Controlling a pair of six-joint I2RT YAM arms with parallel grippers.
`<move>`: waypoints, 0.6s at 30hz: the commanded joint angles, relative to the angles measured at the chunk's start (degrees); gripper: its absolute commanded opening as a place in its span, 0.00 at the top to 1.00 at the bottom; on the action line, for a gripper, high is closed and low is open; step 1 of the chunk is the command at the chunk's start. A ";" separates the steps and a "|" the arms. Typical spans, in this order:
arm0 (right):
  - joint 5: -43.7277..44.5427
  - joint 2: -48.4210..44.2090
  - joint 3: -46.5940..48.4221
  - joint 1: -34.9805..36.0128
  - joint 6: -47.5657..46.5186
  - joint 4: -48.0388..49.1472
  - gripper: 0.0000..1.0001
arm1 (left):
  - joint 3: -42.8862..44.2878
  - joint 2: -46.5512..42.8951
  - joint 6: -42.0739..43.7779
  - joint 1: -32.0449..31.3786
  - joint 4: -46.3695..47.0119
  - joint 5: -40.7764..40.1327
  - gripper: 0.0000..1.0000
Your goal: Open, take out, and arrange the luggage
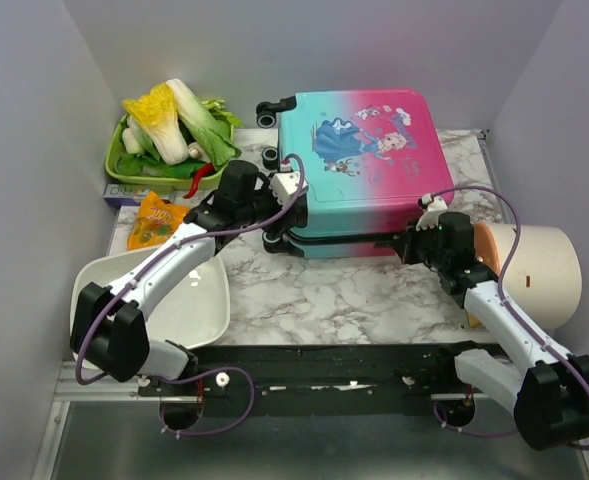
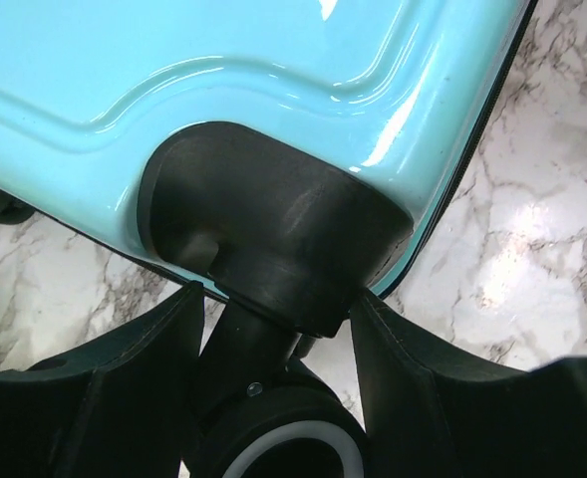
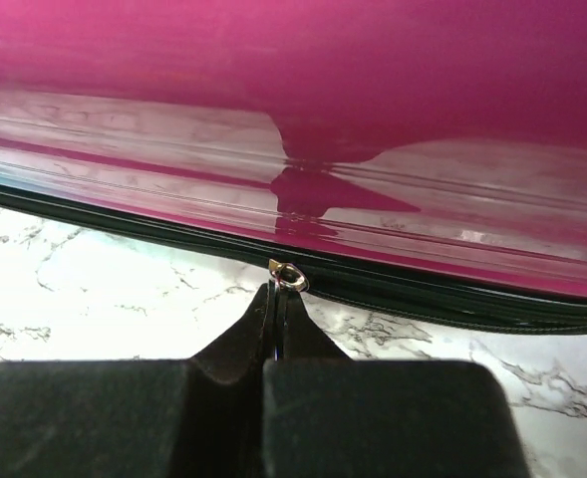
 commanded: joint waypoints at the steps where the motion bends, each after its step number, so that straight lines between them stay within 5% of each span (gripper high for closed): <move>1: -11.79 -1.93 2.29 1.67 1.53 11.94 0.99 | -5.36 -2.99 -14.05 -3.17 17.27 0.56 1.00; 18: -4.67 4.66 2.28 21.80 3.38 19.32 0.99 | -15.05 -9.31 -47.96 -15.91 22.21 -26.40 1.00</move>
